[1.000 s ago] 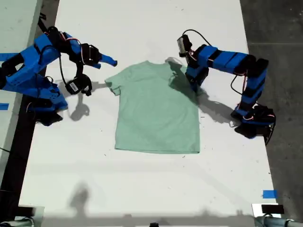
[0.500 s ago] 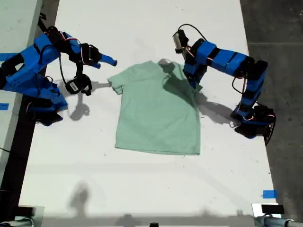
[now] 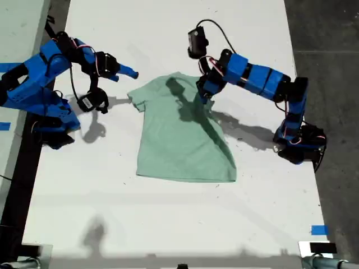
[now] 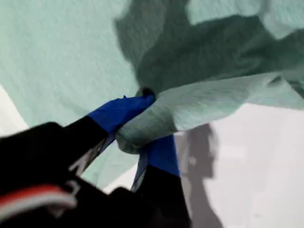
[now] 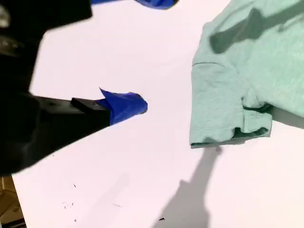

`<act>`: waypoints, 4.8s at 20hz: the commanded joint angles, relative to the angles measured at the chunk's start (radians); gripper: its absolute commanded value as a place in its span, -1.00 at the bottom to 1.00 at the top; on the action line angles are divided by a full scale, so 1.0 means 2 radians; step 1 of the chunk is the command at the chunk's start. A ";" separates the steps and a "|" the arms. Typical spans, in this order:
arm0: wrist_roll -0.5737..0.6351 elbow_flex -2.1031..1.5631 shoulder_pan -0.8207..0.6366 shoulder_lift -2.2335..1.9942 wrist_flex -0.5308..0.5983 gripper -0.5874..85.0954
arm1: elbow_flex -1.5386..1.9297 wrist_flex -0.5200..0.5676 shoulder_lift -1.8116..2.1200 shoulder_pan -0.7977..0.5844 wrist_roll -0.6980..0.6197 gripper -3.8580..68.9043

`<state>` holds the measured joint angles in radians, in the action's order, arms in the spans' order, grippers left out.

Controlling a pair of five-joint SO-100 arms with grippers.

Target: Fold tshirt

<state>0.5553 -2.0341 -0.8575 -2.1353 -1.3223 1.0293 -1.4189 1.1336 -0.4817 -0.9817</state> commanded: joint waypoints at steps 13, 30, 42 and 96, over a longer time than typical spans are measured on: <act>-0.001 0.018 0.010 -0.020 -0.019 -0.27 | -0.032 -0.106 0.146 -0.033 -0.046 0.00; -0.007 0.051 0.009 0.211 0.043 -0.26 | 0.172 -0.081 0.319 -0.035 -0.048 -0.24; 0.011 0.160 -0.022 0.495 0.066 -0.98 | 0.374 -0.013 0.511 -0.064 -0.048 -0.35; -0.262 -0.012 0.291 0.072 -0.008 -0.17 | 0.234 0.086 0.107 0.212 0.132 -0.05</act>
<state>0.0199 -2.0647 -0.2592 -1.9313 -1.3545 1.5401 -1.3054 1.3698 -0.0752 -0.7133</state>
